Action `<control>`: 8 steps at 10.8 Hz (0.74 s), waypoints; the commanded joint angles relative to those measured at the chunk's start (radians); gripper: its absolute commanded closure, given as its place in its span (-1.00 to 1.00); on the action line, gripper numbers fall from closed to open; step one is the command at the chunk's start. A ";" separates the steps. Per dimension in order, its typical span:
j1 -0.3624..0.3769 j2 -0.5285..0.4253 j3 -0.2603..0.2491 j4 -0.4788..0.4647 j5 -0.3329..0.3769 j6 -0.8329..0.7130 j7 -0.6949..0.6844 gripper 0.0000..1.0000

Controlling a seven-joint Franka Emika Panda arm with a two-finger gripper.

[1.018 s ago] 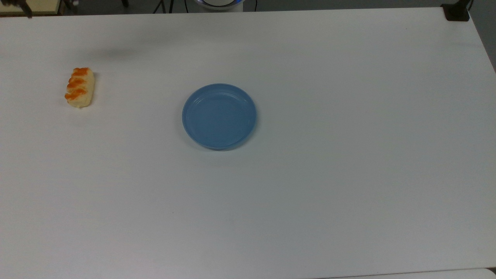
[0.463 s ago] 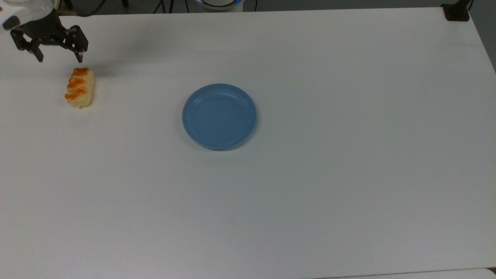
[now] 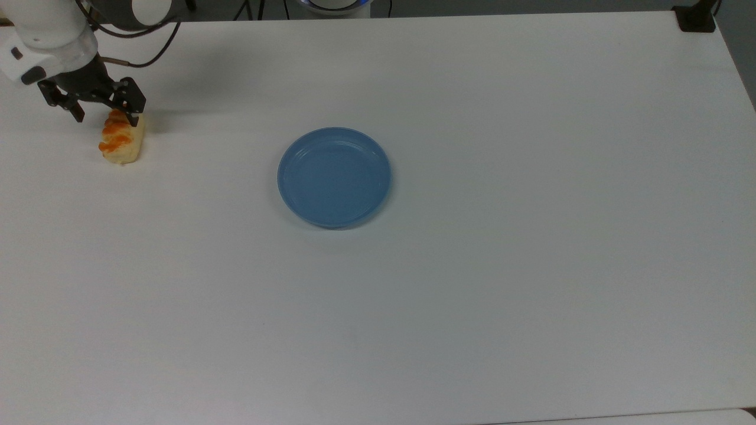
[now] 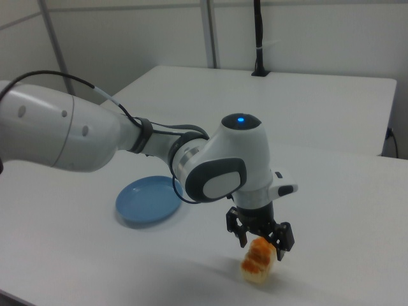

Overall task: Put the bread onto the plate
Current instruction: 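Lower the gripper over the bread roll and close it around it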

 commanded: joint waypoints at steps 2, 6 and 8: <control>0.010 0.040 0.026 -0.014 0.074 0.079 0.059 -0.95; 0.019 0.013 0.045 -0.005 0.074 0.029 0.140 0.28; 0.020 -0.100 0.103 0.011 0.062 -0.137 0.168 0.29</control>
